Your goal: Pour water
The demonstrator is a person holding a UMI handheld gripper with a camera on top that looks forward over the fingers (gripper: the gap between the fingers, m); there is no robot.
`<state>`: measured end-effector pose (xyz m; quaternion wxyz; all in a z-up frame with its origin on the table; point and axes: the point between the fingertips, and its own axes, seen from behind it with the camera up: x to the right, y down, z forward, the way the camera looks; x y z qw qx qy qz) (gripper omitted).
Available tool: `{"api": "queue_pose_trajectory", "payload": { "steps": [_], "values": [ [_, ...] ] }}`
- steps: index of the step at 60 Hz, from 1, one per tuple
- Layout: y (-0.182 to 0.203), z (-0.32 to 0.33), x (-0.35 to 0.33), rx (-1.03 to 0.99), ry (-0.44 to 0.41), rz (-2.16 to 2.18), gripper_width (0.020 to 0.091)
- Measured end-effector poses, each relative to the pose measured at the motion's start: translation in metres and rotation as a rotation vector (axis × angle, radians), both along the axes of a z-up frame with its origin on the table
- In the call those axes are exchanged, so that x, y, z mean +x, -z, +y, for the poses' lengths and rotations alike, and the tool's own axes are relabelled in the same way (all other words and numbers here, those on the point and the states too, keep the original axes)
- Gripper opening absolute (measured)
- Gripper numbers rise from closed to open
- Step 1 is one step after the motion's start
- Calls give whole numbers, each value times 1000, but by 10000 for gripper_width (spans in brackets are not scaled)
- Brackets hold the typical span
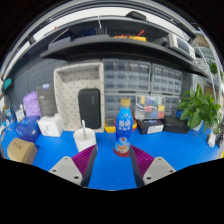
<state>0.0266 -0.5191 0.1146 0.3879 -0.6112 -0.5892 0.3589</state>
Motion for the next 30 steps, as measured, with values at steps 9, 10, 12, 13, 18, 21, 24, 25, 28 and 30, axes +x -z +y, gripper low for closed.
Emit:
{"api": "queue_pose_trajectory", "payload": {
  "steps": [9, 10, 12, 13, 18, 21, 24, 25, 28, 30],
  "values": [
    [-56, -23, 14, -27, -17, 61, 644],
    [-61, -24, 15, -23, -17, 66, 643],
    [-70, -26, 18, -16, -20, 74, 643],
    [-73, -27, 19, -14, -23, 75, 645],
    [-86, -35, 26, -8, -34, 82, 647],
    [-92, -35, 30, -2, -34, 91, 647],
    [-96, -35, 32, 3, -30, 102, 647],
    [-98, -34, 33, 4, -29, 103, 647],
    [-101, -34, 34, 8, -25, 114, 647],
    [-102, -32, 35, 11, -21, 116, 647]
  ]
}}
